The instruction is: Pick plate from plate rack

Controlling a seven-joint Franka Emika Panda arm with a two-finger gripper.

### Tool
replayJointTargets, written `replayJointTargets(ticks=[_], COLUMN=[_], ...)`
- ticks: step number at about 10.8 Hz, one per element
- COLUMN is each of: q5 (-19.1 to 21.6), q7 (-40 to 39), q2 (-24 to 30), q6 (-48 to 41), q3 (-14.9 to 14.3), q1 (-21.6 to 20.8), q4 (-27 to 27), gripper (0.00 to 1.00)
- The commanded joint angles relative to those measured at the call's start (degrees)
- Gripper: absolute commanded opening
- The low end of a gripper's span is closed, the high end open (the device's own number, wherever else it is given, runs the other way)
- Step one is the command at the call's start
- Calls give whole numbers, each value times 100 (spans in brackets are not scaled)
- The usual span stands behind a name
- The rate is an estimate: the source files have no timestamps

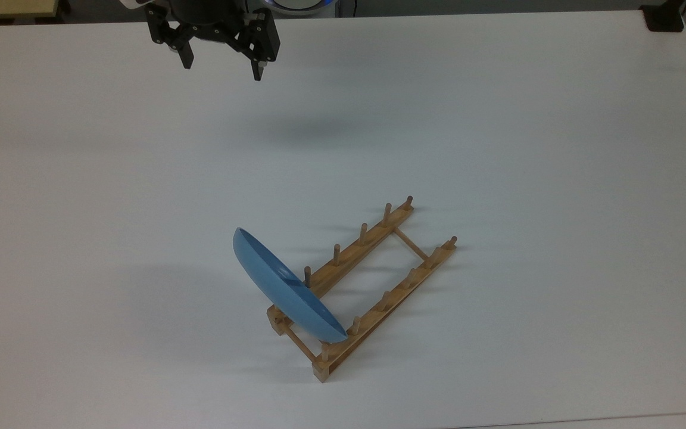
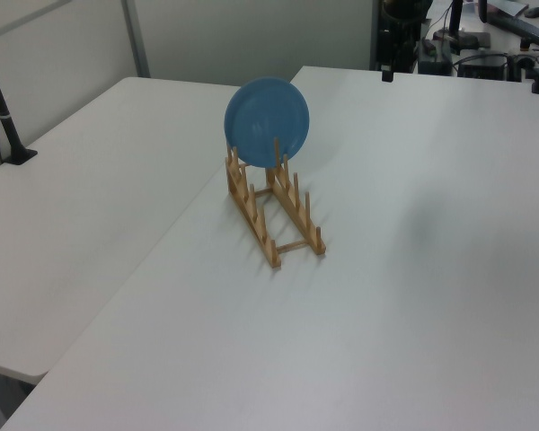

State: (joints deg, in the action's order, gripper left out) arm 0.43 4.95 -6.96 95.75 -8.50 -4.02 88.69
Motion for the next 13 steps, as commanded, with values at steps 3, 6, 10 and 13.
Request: replayJointTargets(ticks=[3,6,10,13], q5=[115,132,54,88], q7=[-3,-12,-21,-21], q2=[72,28,-51,-68], q6=[-39,-4,172,225], q3=[33,42,33,42], q1=[33,33,24,7], q4=[70,61,52,61], gripper=[100,100,100,100])
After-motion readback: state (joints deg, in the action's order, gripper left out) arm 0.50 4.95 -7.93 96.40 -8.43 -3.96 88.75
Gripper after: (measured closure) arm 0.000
